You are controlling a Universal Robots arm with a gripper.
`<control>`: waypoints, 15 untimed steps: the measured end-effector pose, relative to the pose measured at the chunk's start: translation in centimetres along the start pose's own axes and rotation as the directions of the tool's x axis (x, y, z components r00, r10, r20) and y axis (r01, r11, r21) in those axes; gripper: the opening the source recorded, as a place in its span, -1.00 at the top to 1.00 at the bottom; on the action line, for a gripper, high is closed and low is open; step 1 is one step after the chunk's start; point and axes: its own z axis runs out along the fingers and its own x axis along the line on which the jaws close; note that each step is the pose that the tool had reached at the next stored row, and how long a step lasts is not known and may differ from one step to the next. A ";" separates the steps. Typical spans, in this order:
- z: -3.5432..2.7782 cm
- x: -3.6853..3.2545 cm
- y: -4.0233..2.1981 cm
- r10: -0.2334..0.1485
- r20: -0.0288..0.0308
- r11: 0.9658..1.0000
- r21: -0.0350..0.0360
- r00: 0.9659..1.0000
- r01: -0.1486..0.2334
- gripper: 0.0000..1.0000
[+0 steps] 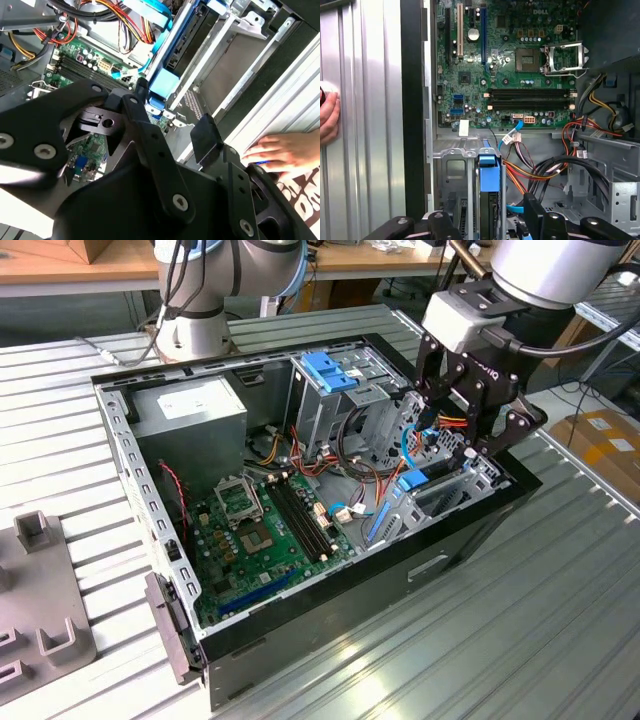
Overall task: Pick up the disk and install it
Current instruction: 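Insert the disk into the insertion slot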
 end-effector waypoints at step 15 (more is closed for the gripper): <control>2.81 -0.08 -2.10 0.029 -0.001 1.000 -0.001 1.000 -0.029 -0.25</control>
